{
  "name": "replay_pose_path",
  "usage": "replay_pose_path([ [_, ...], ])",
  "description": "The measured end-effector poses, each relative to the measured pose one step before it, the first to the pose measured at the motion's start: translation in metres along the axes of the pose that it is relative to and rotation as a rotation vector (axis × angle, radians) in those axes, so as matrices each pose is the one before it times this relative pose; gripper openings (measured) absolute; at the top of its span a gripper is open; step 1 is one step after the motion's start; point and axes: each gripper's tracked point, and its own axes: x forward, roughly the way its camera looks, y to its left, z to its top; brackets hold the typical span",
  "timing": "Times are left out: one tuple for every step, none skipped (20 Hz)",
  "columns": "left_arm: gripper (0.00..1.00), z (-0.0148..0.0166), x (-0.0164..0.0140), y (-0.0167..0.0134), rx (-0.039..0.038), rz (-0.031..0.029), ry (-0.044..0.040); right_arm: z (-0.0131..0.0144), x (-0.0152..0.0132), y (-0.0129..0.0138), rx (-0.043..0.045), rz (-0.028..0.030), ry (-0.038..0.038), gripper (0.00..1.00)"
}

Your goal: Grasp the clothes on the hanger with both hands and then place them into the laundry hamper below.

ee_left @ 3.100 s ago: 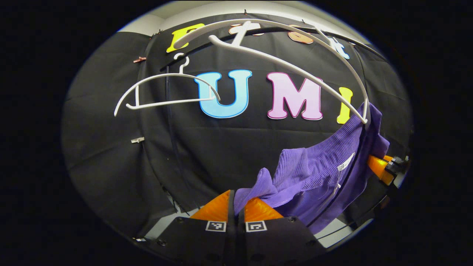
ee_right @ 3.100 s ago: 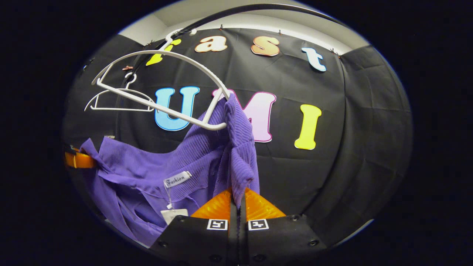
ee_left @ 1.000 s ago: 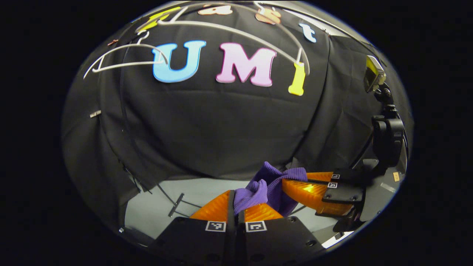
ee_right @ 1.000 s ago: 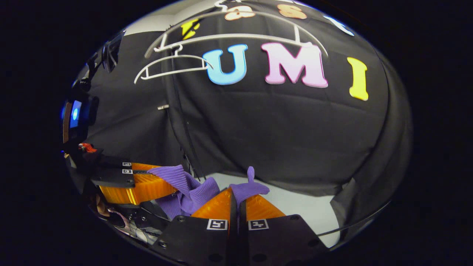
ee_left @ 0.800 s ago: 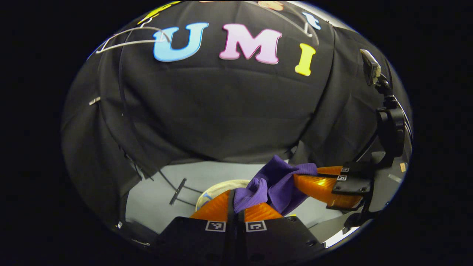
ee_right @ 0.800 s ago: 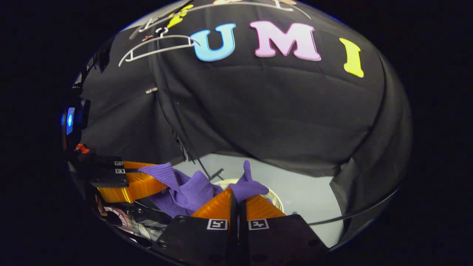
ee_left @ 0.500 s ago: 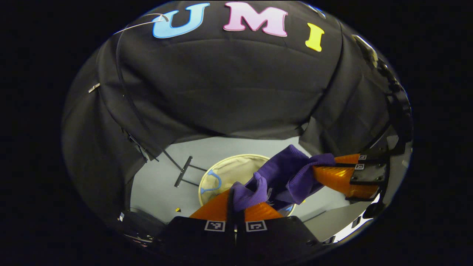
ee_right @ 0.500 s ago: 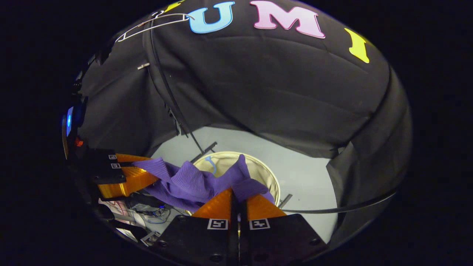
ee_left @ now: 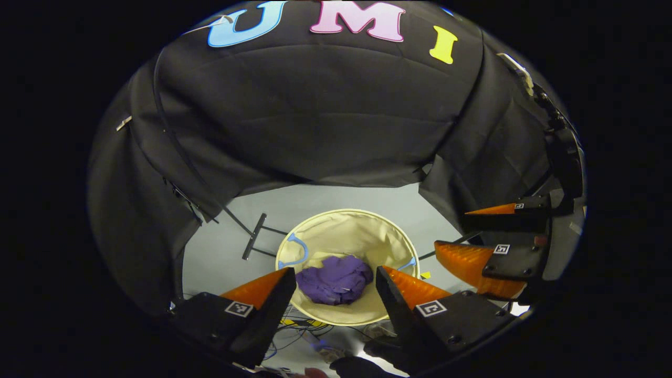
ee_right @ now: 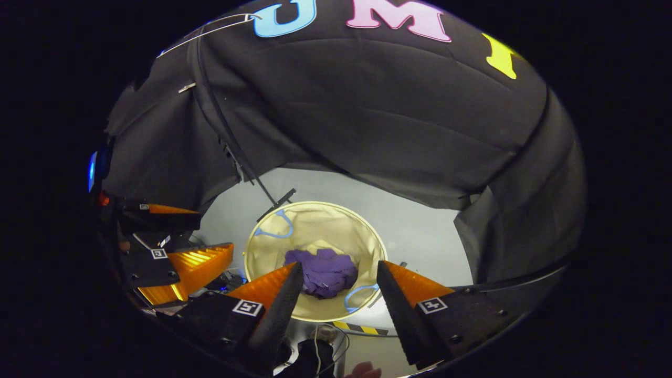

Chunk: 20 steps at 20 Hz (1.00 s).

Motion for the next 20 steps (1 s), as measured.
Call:
replay_pose_path([
  [0.96,-0.00026,-0.00265,0.00112,-0.00581,-0.00434,-0.00177,0.00109,-0.00173,-0.00092,0.01225,-0.00450,-0.00246,0.90],
  [0.96,-0.00001,-0.00121,0.00005,-0.00618,-0.00532,-0.00142,0.00243,-0.00272,0.00060,0.00585,-0.00316,-0.00175,0.92],
  [0.96,0.00022,-0.00244,0.00118,-0.00606,-0.00582,-0.00231,0.00158,-0.00260,-0.00063,0.00150,-0.01041,-0.00867,0.92],
  [0.96,0.00024,-0.00411,0.00041,-0.00451,-0.00395,-0.00469,0.00240,-0.00413,-0.00221,-0.00218,-0.01499,-0.00824,0.93],
  [0.96,0.00181,-0.00454,0.00061,-0.00175,-0.00420,-0.00574,0.00351,-0.00515,-0.00185,-0.00408,-0.01064,-0.01537,0.93],
  [0.96,0.00247,-0.00483,-0.00003,0.00042,-0.00257,-0.00838,0.00428,-0.00554,0.00130,0.00144,-0.00114,-0.01813,0.94],
  [0.96,0.00229,-0.00605,-0.00104,0.00096,-0.00613,-0.01150,0.00288,-0.00571,-0.00028,0.00193,-0.00456,-0.01424,0.94],
  [0.96,0.00258,-0.00746,0.00075,0.00229,-0.00314,-0.01561,0.00297,-0.00989,0.00127,0.00650,-0.00064,-0.01927,0.93],
  [0.96,0.00452,-0.00965,-0.00010,0.00518,-0.00452,-0.02011,0.00496,-0.01122,0.00484,0.01436,-0.00021,-0.02037,0.94],
  [0.96,0.00352,-0.00651,-0.00124,0.00433,-0.00323,-0.01619,0.00513,-0.00801,0.00354,0.01226,0.00019,-0.01748,0.97],
  [0.96,0.00410,-0.00916,-0.00191,0.00414,-0.00646,-0.01978,0.00748,-0.00977,0.00453,0.01096,-0.00175,-0.02416,0.97],
  [0.96,0.00651,-0.01237,-0.00170,0.00370,-0.00624,-0.02526,0.00642,-0.00941,0.00318,0.00612,-0.00363,-0.02227,0.98],
  [0.96,0.00563,-0.01260,-0.00101,0.00370,-0.00712,-0.02756,0.00671,-0.01172,0.00229,0.00367,-0.00672,-0.02571,0.98],
  [0.96,0.00629,-0.01401,-0.00098,0.00562,-0.00794,-0.02864,0.00778,-0.01320,0.00225,0.00421,-0.00767,-0.02817,0.98],
  [0.96,0.00792,-0.01577,-0.00143,0.00908,-0.00524,-0.03110,0.00992,-0.01294,0.00227,0.00272,-0.00885,-0.03253,0.98],
  [0.96,0.00838,-0.01532,-0.00255,0.01102,-0.00550,-0.03171,0.01043,-0.01222,0.00310,0.00154,-0.01098,-0.03861,0.98],
  [0.96,0.00876,-0.01611,-0.00206,0.01199,-0.00360,-0.03203,0.01023,-0.01196,0.00267,0.00155,-0.00969,-0.03186,0.98],
  [0.96,0.00740,-0.01488,-0.00059,0.01515,0.00009,-0.03494,0.01070,-0.01373,0.00312,0.00317,-0.01082,-0.03656,0.98],
  [0.96,0.01075,-0.01686,-0.00127,0.01540,0.00240,-0.03826,0.01262,-0.01273,0.00126,0.00732,-0.01054,-0.03952,0.98],
  [0.96,0.00835,-0.01446,-0.00085,0.01129,0.00113,-0.03610,0.01512,-0.01515,0.00161,0.00739,-0.01002,-0.03874,0.98],
])
